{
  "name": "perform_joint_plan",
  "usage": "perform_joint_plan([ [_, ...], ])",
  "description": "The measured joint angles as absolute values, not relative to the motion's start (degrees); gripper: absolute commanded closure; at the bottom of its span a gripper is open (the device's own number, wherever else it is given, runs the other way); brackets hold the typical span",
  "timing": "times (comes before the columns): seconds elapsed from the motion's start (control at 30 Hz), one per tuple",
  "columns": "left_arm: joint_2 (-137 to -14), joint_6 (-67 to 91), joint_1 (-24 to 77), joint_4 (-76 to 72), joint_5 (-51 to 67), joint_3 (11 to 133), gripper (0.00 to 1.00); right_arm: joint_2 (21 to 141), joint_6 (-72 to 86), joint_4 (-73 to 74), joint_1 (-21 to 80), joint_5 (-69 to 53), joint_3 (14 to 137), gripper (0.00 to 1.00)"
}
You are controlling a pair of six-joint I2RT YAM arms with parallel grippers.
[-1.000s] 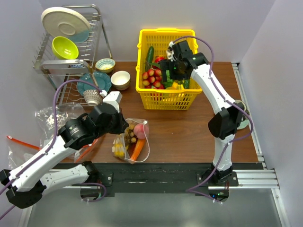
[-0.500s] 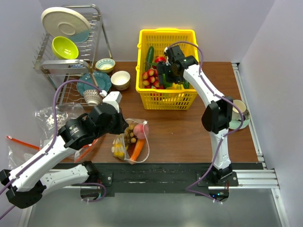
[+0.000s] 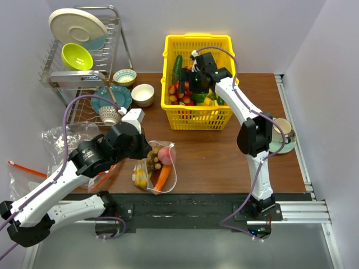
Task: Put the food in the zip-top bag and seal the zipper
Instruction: Pick up the fake fruit from the bin, then place the fake fruit in the zipper food storage bag.
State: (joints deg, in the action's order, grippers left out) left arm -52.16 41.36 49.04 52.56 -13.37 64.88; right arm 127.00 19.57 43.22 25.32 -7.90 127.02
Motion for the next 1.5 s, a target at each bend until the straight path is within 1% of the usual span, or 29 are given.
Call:
perform_joint_plan([
  [0.13, -52.6, 41.39, 49.04, 53.21, -13.72, 65.14, 1.0, 131.24, 22.52, 39.35, 25.34, -10.17, 127.96, 0.02],
  [0.3, -53.98, 41.41, 49.04, 54.04, -14.02, 66.43, 1.0, 139.13, 24.88, 38.89, 25.39, -9.72, 133.21, 0.02],
  [0.37, -54.33, 41.41, 49.04, 54.46, -14.35, 66.96, 1.0, 140.68, 25.39, 38.33, 25.43, -9.58, 134.21, 0.11],
  [0.4, -54.5, 41.43, 49.04, 54.68, -14.48, 67.2, 1.0, 140.75, 25.56, 38.35, 25.43, -9.58, 134.37, 0.22],
  [0.43, -54.59, 41.43, 49.04, 54.81, -14.61, 67.35, 1.0, 140.75, 25.65, 38.37, 25.5, -9.61, 134.41, 0.38],
  [0.47, -54.65, 41.45, 49.04, 55.02, -14.76, 67.51, 1.0, 140.75, 25.67, 38.3, 25.56, -9.76, 134.5, 0.45],
  [0.53, -54.87, 41.47, 49.04, 55.33, -14.92, 67.79, 1.0, 140.75, 25.89, 37.34, 25.78, -10.15, 134.54, 0.55],
  [0.57, -54.98, 41.5, 49.04, 55.44, -15.03, 67.92, 1.0, 140.53, 25.98, 36.69, 25.91, -10.04, 134.19, 0.66],
  [0.63, -55.2, 41.47, 49.04, 55.42, -15.11, 68.1, 1.0, 139.02, 25.96, 34.87, 26.0, -10.07, 131.57, 0.73],
  [0.67, -55.33, 41.47, 49.04, 55.46, -15.16, 68.14, 1.0, 137.84, 25.89, 34.04, 26.0, -10.11, 129.82, 0.79],
  [0.7, -55.44, 41.47, 49.04, 55.42, -15.18, 68.16, 1.0, 136.68, 25.85, 33.5, 26.0, -10.11, 128.38, 0.81],
  [0.8, -55.57, 41.43, 49.04, 55.4, -15.2, 68.16, 1.0, 132.92, 25.41, 33.36, 25.98, -10.31, 126.23, 0.83],
  [0.93, -55.55, 41.36, 49.04, 55.37, -15.27, 68.16, 1.0, 126.58, 24.53, 33.45, 25.8, -11.2, 126.08, 0.82],
  [1.2, -55.53, 40.84, 49.04, 54.92, -15.51, 68.16, 1.0, 107.57, 23.51, 32.64, 25.82, -13.26, 120.86, 0.81],
  [1.33, -55.53, 40.69, 49.04, 54.78, -15.49, 68.16, 1.0, 100.62, 23.59, 31.64, 25.82, -16.51, 115.26, 0.81],
  [1.5, -55.37, 40.64, 49.04, 54.46, -15.51, 68.16, 1.0, 94.17, 24.75, 30.11, 26.13, -24.08, 104.49, 0.81],
])
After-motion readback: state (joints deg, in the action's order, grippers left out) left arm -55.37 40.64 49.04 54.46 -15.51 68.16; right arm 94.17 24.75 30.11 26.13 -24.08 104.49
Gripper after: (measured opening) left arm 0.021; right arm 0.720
